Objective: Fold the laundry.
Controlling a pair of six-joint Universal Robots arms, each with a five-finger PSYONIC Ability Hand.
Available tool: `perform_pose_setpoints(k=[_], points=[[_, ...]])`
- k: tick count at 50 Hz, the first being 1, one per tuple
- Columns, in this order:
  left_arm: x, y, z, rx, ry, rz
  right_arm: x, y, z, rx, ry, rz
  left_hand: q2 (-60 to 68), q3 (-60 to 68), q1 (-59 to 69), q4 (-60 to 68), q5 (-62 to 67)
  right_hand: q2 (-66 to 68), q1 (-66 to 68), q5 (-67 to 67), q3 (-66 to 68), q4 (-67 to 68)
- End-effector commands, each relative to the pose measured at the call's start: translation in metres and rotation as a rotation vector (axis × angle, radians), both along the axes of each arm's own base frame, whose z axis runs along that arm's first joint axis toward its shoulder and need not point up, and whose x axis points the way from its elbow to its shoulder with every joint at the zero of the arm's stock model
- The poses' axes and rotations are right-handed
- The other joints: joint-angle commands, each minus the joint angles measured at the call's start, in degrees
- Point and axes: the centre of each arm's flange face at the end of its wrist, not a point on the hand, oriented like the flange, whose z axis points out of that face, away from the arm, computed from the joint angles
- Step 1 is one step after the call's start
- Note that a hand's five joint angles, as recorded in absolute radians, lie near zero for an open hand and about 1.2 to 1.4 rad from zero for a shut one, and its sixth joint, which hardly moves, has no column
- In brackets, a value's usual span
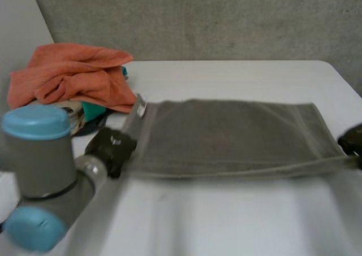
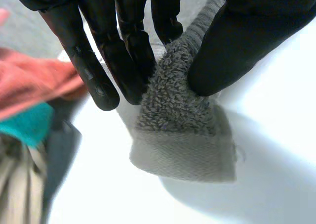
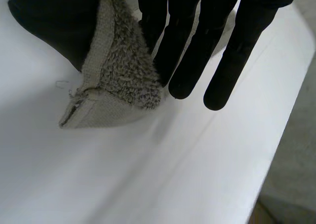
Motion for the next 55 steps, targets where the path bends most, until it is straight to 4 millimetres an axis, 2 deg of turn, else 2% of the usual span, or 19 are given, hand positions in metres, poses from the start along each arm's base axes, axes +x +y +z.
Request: perform_pose_setpoints(k=[1, 5, 9, 10, 13, 14, 17, 25, 28, 29, 30, 31, 34, 37, 40, 43, 50, 54, 55], points=[[0.014, 0.030, 0.004, 0.097, -0.097, -0.033, -0.013, 0.007, 0.008, -0.035, 0.082, 0.017, 11.39, 11.72, 15.71, 11.15, 12.45, 11.44, 15.55, 12.47, 11.34, 11.48], [0.003, 0.008, 0.005, 0.036, -0.067, -0.027, 0.001, -0.007, -0.005, -0.077, 0.064, 0.055, 11.39, 11.72, 15.71, 11.15, 12.45, 11.44, 15.55, 12.47, 11.34, 11.48], [-0.012, -0.020, 0.005, -0.049, -0.017, -0.017, 0.018, -0.028, -0.014, -0.159, 0.036, 0.074, 11.39, 11.72, 15.71, 11.15, 12.45, 11.44, 15.55, 12.47, 11.34, 11.48], [-0.017, -0.033, 0.007, -0.095, 0.007, 0.000, 0.026, -0.035, -0.016, -0.193, 0.025, 0.089, 11.39, 11.72, 15.71, 11.15, 12.45, 11.44, 15.55, 12.47, 11.34, 11.48], [-0.025, -0.053, 0.006, -0.155, 0.032, 0.044, 0.032, -0.053, -0.025, -0.247, 0.017, 0.099, 11.39, 11.72, 15.71, 11.15, 12.45, 11.44, 15.55, 12.47, 11.34, 11.48], [-0.029, -0.067, 0.003, -0.189, 0.039, 0.078, 0.033, -0.057, -0.028, -0.258, 0.017, 0.100, 11.39, 11.72, 15.71, 11.15, 12.45, 11.44, 15.55, 12.47, 11.34, 11.48], [-0.039, -0.090, -0.002, -0.246, 0.050, 0.130, 0.031, -0.073, -0.040, -0.300, 0.036, 0.083, 11.39, 11.72, 15.71, 11.15, 12.45, 11.44, 15.55, 12.47, 11.34, 11.48], [-0.071, -0.121, -0.025, -0.296, 0.072, 0.106, 0.027, -0.095, -0.059, -0.338, 0.079, 0.028, 11.39, 11.72, 15.71, 11.15, 12.45, 11.44, 15.55, 12.47, 11.34, 11.48], [-0.078, -0.125, -0.034, -0.298, 0.073, 0.096, 0.030, -0.098, -0.062, -0.346, 0.073, 0.030, 11.24, 11.58, 15.56, 11.00, 12.31, 11.44, 15.55, 12.47, 11.34, 11.48], [-0.084, -0.125, -0.038, -0.304, 0.070, 0.080, 0.033, -0.099, -0.065, -0.347, 0.074, 0.034, -12.07, -11.74, -7.75, -12.31, -11.01, -23.30, -19.20, -22.28, -23.41, -23.27], [-0.087, -0.124, -0.039, -0.308, 0.064, 0.070, 0.034, -0.099, -0.066, -0.349, 0.074, 0.037, -30.96, -30.62, -26.64, -31.20, -29.89, -37.80, -33.70, -36.78, -37.91, -37.77], [-0.091, -0.123, -0.038, -0.323, 0.051, 0.055, 0.039, -0.098, -0.067, -0.357, 0.068, 0.044, -58.61, -58.28, -54.29, -58.85, -57.55, -48.11, -44.00, -47.08, -48.21, -48.08], [-0.095, -0.123, -0.033, -0.358, 0.031, 0.037, 0.045, -0.097, -0.066, -0.365, 0.052, 0.047, -57.71, -57.38, -53.39, -57.95, -56.65, -58.56, -54.45, -57.53, -58.66, -58.52], [-0.097, -0.124, -0.022, -0.402, 0.028, 0.033, 0.046, -0.097, -0.057, -0.384, 0.008, 0.026, -58.40, -58.06, -54.08, -58.64, -57.33, -58.56, -54.45, -57.53, -58.66, -58.52], [-0.092, -0.127, -0.001, -0.443, 0.056, 0.050, 0.045, -0.097, -0.042, -0.417, -0.045, 0.002, -58.40, -58.06, -54.08, -58.64, -57.33, -58.56, -54.45, -57.53, -58.66, -58.52], [-0.087, -0.125, 0.006, -0.445, 0.050, 0.051, 0.047, -0.097, -0.032, -0.437, -0.094, -0.003, -58.40, -58.06, -54.08, -58.64, -57.33, -58.56, -54.45, -57.53, -58.66, -58.52], [-0.085, -0.111, -0.011, -0.373, 0.026, -0.025, 0.054, -0.094, -0.031, -0.418, -0.184, 0.064, -58.57, -58.23, -54.25, -58.81, -57.50, -58.56, -54.45, -57.53, -58.66, -58.52], [-0.089, -0.108, -0.021, -0.347, 0.034, -0.103, 0.056, -0.096, -0.041, -0.393, -0.209, 0.098, -58.57, -58.23, -54.25, -58.81, -57.50, -58.56, -54.45, -57.53, -58.66, -58.52], [-0.093, -0.108, -0.023, -0.347, 0.037, -0.126, 0.055, -0.098, -0.051, -0.372, -0.210, 0.096, -58.57, -58.23, -54.25, -58.81, -57.50, -58.56, -54.45, -57.53, -58.66, -58.52]])
